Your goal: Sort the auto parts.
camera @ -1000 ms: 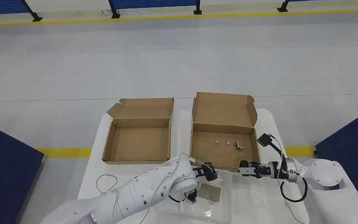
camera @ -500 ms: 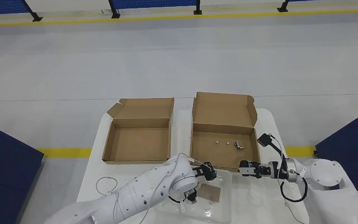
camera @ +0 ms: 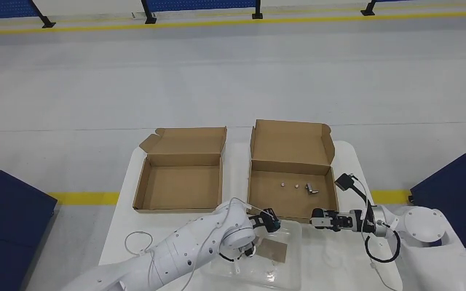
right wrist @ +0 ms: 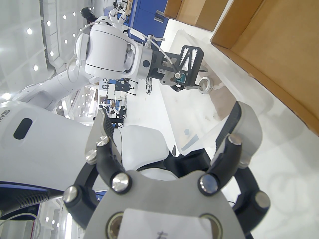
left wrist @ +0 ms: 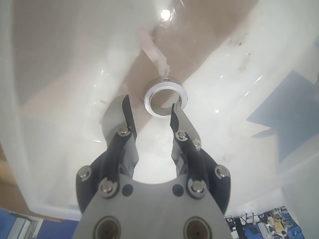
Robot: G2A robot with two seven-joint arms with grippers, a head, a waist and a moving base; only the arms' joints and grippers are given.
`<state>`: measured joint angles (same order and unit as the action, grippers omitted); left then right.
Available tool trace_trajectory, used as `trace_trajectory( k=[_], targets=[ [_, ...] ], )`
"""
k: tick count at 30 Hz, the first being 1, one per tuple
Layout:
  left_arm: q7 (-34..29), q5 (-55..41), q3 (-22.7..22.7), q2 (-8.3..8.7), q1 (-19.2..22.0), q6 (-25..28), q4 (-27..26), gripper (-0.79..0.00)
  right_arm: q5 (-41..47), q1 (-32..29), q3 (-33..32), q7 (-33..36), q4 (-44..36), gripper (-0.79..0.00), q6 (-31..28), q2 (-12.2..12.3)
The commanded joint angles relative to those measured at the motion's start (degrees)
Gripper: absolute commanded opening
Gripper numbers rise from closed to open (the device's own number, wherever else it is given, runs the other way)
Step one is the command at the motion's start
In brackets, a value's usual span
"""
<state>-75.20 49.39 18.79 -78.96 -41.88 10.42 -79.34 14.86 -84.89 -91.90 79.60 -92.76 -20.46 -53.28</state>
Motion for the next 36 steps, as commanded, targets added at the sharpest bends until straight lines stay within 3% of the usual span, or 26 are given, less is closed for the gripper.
trace_trajectory(
  k=[1, 22, 36],
  targets=[
    [-0.1, 0.3, 0.2, -0.01, -0.2, 0.1, -0.1, -0.508, 0.0, 0.0, 0.0, 0.0, 0.0, 0.000, 0.0, 0.0],
    [0.1, 1.8, -0.3, -2.71, -0.7, 1.3, 4.2, -0.591, 0.0, 0.0, 0.0, 0.0, 0.0, 0.000, 0.0, 0.0],
    [-1.2, 3.5, 0.3, -3.54, -1.3, 1.4, 3.8, -0.585, 0.0, 0.0, 0.0, 0.0, 0.0, 0.000, 0.0, 0.0]
  ],
)
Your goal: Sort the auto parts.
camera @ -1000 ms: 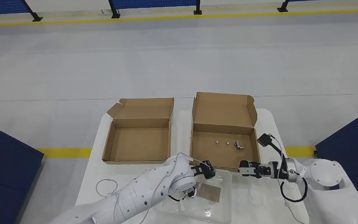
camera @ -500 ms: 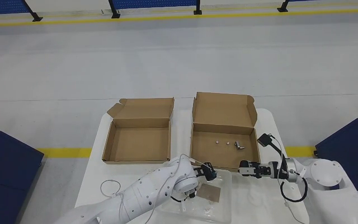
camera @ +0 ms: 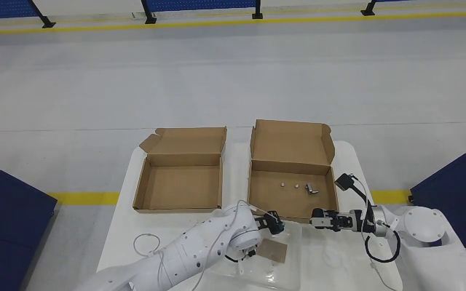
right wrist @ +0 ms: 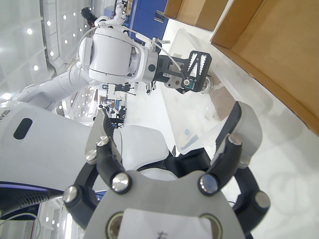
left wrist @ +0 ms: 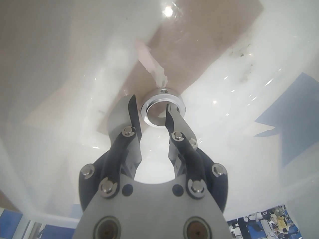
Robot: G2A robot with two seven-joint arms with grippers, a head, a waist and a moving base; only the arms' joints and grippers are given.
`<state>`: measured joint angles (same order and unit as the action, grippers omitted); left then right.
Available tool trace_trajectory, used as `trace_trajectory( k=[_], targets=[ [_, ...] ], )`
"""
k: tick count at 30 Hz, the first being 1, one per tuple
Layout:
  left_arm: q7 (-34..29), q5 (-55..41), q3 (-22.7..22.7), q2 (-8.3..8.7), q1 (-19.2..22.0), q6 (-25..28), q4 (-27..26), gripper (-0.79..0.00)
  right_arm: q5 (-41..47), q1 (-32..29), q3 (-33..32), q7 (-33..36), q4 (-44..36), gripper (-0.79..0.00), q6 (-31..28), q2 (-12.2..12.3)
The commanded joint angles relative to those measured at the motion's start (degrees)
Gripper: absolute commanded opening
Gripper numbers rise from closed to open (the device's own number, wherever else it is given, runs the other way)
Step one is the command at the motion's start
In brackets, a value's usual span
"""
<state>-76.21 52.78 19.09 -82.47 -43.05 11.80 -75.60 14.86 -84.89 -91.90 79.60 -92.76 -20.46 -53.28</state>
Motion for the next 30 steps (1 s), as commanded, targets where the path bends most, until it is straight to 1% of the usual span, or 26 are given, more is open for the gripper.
trace_trajectory(
  k=[1, 8, 11, 12, 13, 14, 22, 30],
  targets=[
    [-0.3, 0.3, 0.0, -0.07, -0.2, 0.0, 0.1, -0.579, 0.0, 0.0, 0.0, 0.0, 0.0, 0.000, 0.0, 0.0],
    [0.1, 0.6, 0.3, -0.62, -0.4, 0.7, 1.6, -0.570, 0.0, 0.0, 0.0, 0.0, 0.0, 0.000, 0.0, 0.0],
    [0.2, 0.7, 0.4, -0.87, -0.5, 0.9, 2.1, -0.594, 0.0, 0.0, 0.0, 0.0, 0.0, 0.000, 0.0, 0.0],
    [0.2, 0.8, 0.4, -0.95, -0.5, 0.9, 2.2, -0.631, 0.0, 0.0, 0.0, 0.0, 0.0, 0.000, 0.0, 0.0],
    [0.2, 0.9, 0.5, -1.02, -0.5, 0.9, 2.3, -0.720, 0.0, 0.0, 0.0, 0.0, 0.0, 0.000, 0.0, 0.0],
    [0.2, 1.0, 0.5, -1.09, -0.5, 0.8, 2.4, -0.785, 0.0, 0.0, 0.0, 0.0, 0.0, 0.000, 0.0, 0.0],
    [0.3, 2.0, 1.2, -1.33, -1.0, 0.4, 2.2, -0.785, 0.0, 0.0, 0.0, 0.0, 0.0, 0.000, 0.0, 0.0],
    [-0.7, 3.0, 2.7, -0.77, -1.9, 0.8, -0.2, -0.785, 0.0, 0.0, 0.0, 0.0, 0.0, 0.000, 0.0, 0.0]
  ],
)
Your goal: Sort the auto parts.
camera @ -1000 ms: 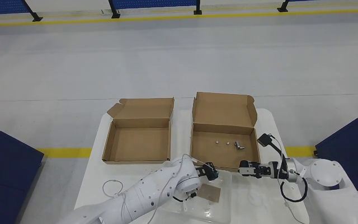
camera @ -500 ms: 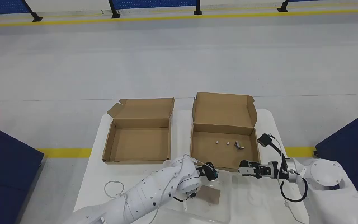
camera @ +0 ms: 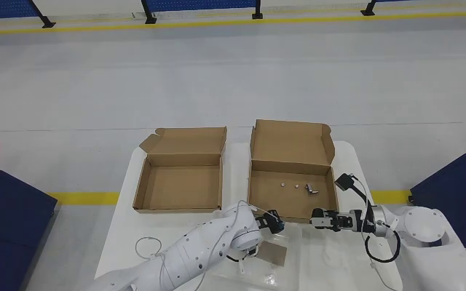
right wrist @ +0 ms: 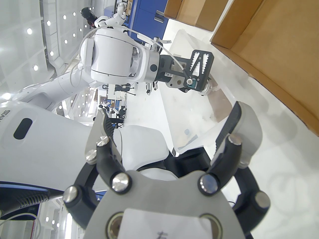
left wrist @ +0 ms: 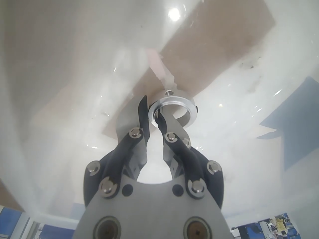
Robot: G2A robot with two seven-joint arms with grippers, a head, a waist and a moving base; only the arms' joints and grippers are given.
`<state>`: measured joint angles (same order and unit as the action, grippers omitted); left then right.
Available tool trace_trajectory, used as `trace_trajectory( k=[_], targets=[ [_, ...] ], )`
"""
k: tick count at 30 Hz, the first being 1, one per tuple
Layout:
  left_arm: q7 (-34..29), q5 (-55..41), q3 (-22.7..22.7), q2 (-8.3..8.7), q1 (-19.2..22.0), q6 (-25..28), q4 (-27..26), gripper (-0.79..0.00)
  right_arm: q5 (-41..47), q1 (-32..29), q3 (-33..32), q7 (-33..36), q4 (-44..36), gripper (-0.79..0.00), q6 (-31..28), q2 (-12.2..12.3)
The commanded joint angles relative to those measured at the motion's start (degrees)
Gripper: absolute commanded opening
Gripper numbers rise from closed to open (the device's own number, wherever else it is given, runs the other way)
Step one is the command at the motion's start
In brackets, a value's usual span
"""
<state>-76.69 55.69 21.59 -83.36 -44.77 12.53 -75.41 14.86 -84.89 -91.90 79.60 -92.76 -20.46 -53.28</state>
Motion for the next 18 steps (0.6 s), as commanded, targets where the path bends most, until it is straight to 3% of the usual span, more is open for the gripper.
trace_trajectory(
  k=[1, 10, 18],
  targets=[
    [-0.3, 0.0, 0.5, 0.25, -0.3, 0.2, -0.9, -0.785, 0.0, 0.0, 0.0, 0.0, 0.0, 0.000, 0.0, 0.0],
    [-1.2, -1.1, 4.8, 2.51, -2.8, 3.6, -7.2, -0.785, 0.0, 0.0, 0.0, 0.0, 0.0, 0.000, 0.0, 0.0],
    [-1.1, -6.0, 11.9, 6.19, -7.1, 12.3, -15.4, -0.785, 0.0, 0.0, 0.0, 0.0, 0.0, 0.000, 0.0, 0.0]
  ],
)
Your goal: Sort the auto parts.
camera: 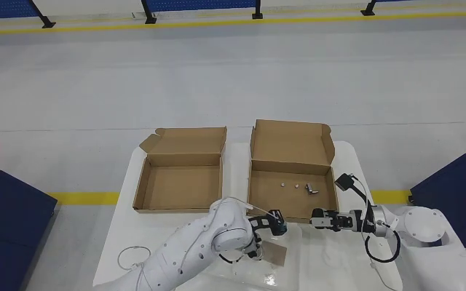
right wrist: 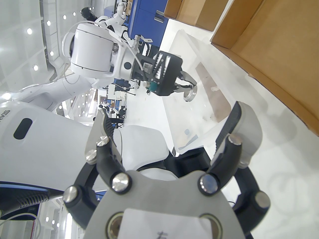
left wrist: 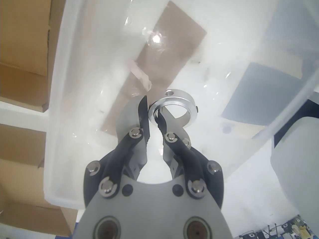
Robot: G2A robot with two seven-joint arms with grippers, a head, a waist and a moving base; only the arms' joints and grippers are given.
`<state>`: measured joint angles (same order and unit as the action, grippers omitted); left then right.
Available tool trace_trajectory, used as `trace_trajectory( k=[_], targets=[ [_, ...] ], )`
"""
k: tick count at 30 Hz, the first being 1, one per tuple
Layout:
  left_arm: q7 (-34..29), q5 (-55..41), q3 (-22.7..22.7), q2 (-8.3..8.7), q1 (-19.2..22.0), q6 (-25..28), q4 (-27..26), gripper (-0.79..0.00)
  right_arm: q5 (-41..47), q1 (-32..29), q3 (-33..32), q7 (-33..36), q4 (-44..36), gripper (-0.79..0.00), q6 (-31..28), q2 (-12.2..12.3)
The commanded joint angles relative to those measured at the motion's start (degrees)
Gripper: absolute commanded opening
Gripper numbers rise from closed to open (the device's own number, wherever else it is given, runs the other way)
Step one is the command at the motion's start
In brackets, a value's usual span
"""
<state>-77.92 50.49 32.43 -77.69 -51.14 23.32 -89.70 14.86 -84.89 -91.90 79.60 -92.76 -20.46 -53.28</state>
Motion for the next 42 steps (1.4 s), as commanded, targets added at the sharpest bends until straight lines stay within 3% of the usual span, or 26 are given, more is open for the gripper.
trace_trajectory(
  k=[1, 5, 12, 14, 20, 26, 35, 42],
  targets=[
    [0.2, -1.4, 2.2, 1.05, -1.3, 2.6, -2.0, -0.785, 0.0, 0.0, 0.0, 0.0, 0.0, 0.000, 0.0, 0.0],
    [3.0, -3.9, 4.7, 3.13, -3.3, 6.0, -5.3, -0.785, 0.0, 0.0, 0.0, 0.0, 0.0, 0.000, 0.0, 0.0],
    [3.0, -3.9, 4.7, 3.13, -3.3, 6.0, -5.3, -0.785, 0.0, 0.0, 0.0, 0.0, 0.0, 0.000, 0.0, 0.0],
    [8.2, -5.9, 6.4, 3.44, -4.5, 7.2, -4.6, -0.785, 0.0, 0.0, 0.0, 0.0, 0.0, 0.000, 0.0, 0.0],
    [17.9, -13.0, 16.5, 7.14, -10.2, 20.9, -4.7, -0.785, 0.0, 0.0, 0.0, 0.0, 0.0, 0.000, 0.0, 0.0],
    [31.2, -14.2, 21.2, 12.12, -14.7, 34.2, -5.2, -0.785, 0.0, 0.0, 0.0, 0.0, 0.0, 0.000, 0.0, 0.0],
    [36.2, -24.8, 19.6, 17.86, -13.6, 34.7, -9.9, -0.785, 0.0, 0.0, 0.0, 0.0, 0.0, 0.000, 0.0, 0.0],
    [36.8, -24.6, 19.4, 18.23, -13.2, 34.7, -10.5, -0.785, 0.0, 0.0, 0.0, 0.0, 0.0, 0.000, 0.0, 0.0]
  ],
)
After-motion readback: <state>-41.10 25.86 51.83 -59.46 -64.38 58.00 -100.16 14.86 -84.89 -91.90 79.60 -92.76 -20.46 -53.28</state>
